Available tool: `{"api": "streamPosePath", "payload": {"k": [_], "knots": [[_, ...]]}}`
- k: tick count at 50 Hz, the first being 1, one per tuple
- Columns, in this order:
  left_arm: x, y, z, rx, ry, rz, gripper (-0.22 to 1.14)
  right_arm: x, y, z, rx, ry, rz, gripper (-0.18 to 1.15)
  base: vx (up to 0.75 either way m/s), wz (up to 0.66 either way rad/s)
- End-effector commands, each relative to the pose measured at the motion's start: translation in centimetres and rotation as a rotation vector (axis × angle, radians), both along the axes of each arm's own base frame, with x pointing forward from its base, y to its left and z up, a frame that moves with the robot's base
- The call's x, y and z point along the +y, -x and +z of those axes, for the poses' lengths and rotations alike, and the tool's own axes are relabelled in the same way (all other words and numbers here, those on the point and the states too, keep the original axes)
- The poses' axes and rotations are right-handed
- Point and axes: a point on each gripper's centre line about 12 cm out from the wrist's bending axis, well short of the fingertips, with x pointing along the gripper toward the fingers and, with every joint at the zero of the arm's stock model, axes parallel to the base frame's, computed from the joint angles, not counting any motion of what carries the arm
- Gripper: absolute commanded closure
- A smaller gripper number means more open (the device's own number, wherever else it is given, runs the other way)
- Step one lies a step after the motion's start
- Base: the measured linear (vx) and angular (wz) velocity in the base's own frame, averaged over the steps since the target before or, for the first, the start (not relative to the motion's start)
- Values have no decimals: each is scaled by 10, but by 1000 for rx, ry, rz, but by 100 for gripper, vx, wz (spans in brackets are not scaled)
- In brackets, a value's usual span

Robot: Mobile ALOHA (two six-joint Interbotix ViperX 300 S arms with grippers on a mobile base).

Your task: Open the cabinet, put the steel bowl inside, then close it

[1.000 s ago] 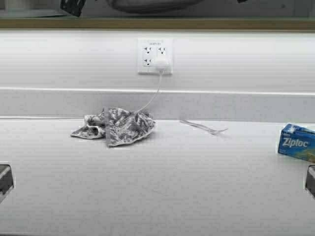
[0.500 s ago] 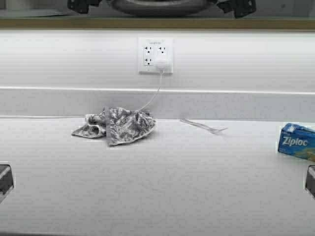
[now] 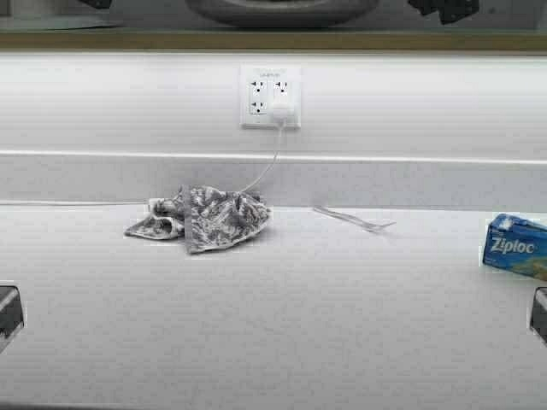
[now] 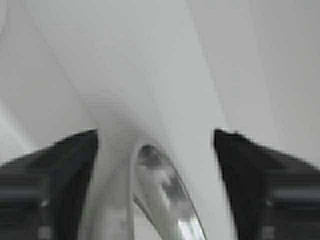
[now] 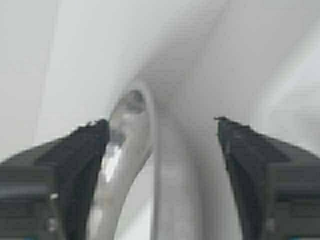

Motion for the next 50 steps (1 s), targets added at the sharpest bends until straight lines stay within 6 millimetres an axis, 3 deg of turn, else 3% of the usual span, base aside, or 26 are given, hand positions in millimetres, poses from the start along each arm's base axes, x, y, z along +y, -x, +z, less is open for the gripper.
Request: {"api": "streamPosePath", "payload": {"k": [1,6,7,9,11,16,22,33,50], "knots": [[-3,12,14,-38,-18,-22,42,6,10,20,-41,17,28,30,0,0],[-7,22,9,-18,-31,-37,99,13,20,20,-34,37,55,80,0,-1],[-8,24,8,-16,-35,-40,106,15,23,20,-38,51,67,94,-1,-1],[-10,28,5,-11,-49,-47,107,18,26,20,-41,67,77,106,-2,-2],[-12,33,3,-9,-63,-54,99,21,29,19,-46,89,89,106,-3,-2],[-15,45,1,-13,-102,-68,82,24,37,21,-70,156,110,88,-6,-3],[-15,60,6,-39,-154,-77,88,27,51,26,-109,244,135,90,-11,-4],[-9,81,7,-67,-317,-78,88,28,70,24,-144,492,186,92,-15,-5],[-11,95,-20,-1,-948,-205,88,34,95,3,-182,943,321,91,-19,1]]}}
